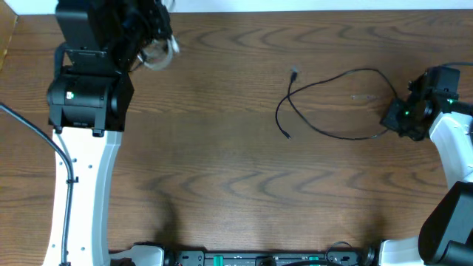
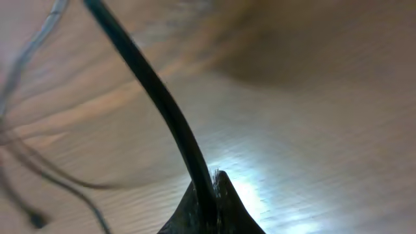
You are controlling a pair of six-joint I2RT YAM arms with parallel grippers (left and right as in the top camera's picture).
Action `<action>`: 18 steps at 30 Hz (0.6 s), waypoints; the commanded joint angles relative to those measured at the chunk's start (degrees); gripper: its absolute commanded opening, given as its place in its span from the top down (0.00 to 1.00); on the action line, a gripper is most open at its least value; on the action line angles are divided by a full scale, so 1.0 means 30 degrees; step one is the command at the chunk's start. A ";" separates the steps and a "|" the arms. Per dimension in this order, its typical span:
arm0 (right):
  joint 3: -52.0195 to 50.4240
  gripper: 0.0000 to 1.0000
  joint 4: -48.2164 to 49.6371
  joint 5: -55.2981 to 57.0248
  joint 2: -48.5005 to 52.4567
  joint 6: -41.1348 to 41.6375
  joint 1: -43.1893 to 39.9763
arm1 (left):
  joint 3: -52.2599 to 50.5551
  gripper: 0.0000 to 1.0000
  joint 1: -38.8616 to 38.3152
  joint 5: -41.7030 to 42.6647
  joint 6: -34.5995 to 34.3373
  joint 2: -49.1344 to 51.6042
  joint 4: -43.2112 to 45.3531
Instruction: Untangle cables
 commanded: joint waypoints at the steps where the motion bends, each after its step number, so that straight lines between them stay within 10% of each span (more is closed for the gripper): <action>1: 0.1683 0.99 0.0233 -0.2718 -0.0342 -0.0736 -0.0029 | 0.0240 0.93 -0.0605 0.2317 -0.0459 0.0029 -0.1122; 18: 1.2604 0.99 0.6062 0.3300 -0.0342 0.1989 -0.1741 | 0.0240 0.92 -0.2973 0.2426 -0.0452 0.1974 -0.4444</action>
